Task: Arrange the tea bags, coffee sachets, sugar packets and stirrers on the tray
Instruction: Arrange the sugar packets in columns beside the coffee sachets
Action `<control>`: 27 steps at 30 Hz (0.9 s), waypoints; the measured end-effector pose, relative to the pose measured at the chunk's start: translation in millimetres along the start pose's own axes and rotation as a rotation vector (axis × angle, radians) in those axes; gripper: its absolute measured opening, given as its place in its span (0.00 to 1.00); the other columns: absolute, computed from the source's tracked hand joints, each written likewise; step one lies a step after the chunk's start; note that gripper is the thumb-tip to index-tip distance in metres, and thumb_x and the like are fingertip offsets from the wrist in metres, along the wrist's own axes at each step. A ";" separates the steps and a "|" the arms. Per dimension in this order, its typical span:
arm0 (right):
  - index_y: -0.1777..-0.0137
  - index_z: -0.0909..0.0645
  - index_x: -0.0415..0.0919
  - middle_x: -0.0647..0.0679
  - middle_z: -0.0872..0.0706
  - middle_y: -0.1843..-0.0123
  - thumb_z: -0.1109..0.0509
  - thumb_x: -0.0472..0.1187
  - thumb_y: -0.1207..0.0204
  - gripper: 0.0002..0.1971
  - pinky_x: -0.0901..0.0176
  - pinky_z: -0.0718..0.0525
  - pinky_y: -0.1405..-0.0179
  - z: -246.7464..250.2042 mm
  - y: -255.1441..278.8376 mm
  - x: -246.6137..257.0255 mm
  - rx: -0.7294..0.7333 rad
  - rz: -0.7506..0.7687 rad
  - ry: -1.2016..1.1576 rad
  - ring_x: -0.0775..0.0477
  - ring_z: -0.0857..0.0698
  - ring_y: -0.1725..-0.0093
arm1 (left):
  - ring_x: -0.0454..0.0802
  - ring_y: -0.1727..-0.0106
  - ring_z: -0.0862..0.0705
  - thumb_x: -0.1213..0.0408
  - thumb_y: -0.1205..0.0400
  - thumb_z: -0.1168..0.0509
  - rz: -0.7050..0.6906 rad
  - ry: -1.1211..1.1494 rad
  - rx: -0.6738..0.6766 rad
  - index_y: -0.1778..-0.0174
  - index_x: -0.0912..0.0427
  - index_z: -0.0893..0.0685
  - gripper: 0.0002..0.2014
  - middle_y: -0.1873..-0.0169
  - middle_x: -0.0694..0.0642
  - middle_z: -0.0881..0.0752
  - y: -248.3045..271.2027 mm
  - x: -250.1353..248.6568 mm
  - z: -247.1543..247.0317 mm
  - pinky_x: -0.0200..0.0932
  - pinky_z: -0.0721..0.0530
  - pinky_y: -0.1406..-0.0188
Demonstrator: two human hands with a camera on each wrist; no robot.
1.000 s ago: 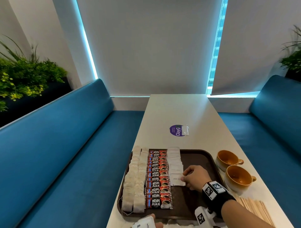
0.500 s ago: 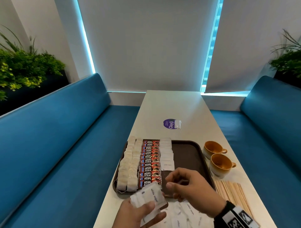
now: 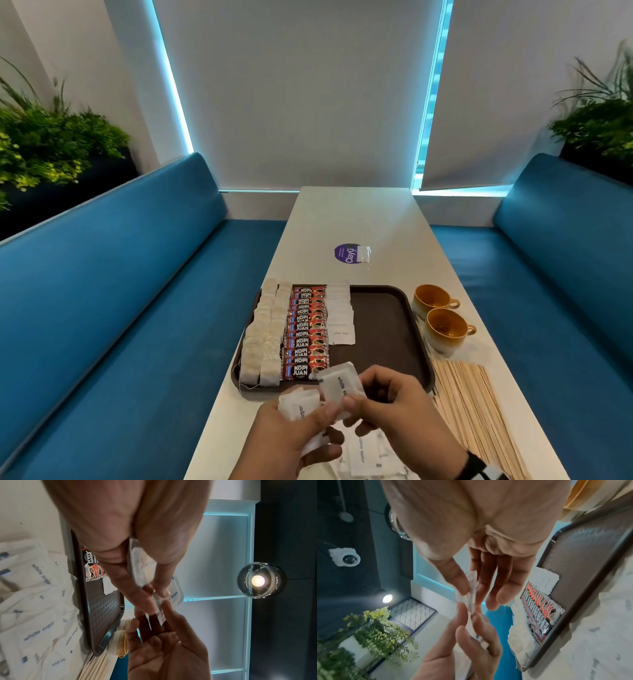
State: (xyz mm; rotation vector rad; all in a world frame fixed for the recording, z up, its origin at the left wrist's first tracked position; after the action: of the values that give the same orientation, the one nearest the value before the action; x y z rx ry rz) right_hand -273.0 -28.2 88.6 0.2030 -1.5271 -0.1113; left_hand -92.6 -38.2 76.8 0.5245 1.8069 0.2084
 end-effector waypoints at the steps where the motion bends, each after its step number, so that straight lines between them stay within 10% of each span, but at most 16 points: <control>1: 0.48 0.13 0.29 0.35 0.07 0.56 0.20 0.33 0.24 0.09 0.50 0.09 0.59 1.6 0.6 0.5 -0.017 0.007 -0.042 0.36 0.08 0.58 | 0.63 0.69 0.14 0.66 0.36 0.18 -0.002 0.022 -0.012 0.47 0.68 0.11 0.22 0.66 0.67 0.12 0.1 -0.7 -2.7 0.50 0.12 0.71; 7: 0.49 0.09 0.34 0.35 0.07 0.52 0.26 0.30 0.20 0.05 0.50 0.09 0.57 11.7 2.9 -1.4 -0.017 -0.018 -0.113 0.37 0.09 0.56 | 0.57 0.73 0.20 0.55 0.27 0.26 -0.013 0.131 -0.079 0.54 0.68 0.16 0.18 0.70 0.64 0.21 -1.7 -1.0 -7.7 0.46 0.16 0.77; 14: 0.46 0.15 0.38 0.34 0.10 0.56 0.21 0.29 0.24 0.10 0.45 0.09 0.61 7.6 6.8 -2.4 -0.075 0.064 -0.108 0.35 0.11 0.63 | 0.59 0.67 0.14 0.79 0.39 0.16 -0.033 0.068 0.031 0.44 0.69 0.15 0.28 0.59 0.70 0.10 -4.7 6.3 -4.5 0.50 0.12 0.69; 27: 0.48 0.07 0.36 0.35 0.07 0.57 0.20 0.25 0.27 0.11 0.53 0.06 0.59 6.1 9.5 -4.0 -0.119 0.122 0.007 0.34 0.08 0.61 | 0.55 0.63 0.13 0.67 0.19 0.28 -0.073 0.187 -0.011 0.38 0.70 0.14 0.15 0.51 0.68 0.10 -8.2 10.2 -1.7 0.45 0.10 0.66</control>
State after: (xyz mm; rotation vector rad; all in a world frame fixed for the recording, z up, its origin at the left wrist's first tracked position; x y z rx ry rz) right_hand -279.8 -18.4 86.8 0.0153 -1.5169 -0.1042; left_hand -98.4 -40.6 65.2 0.4419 2.0027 0.2227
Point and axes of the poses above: each hand's wrist, its own y-axis away from the middle knuckle, its own z-axis out of the back of the hand, x = y × z, the point moved 2 cm from there along -y, towards the middle knuckle
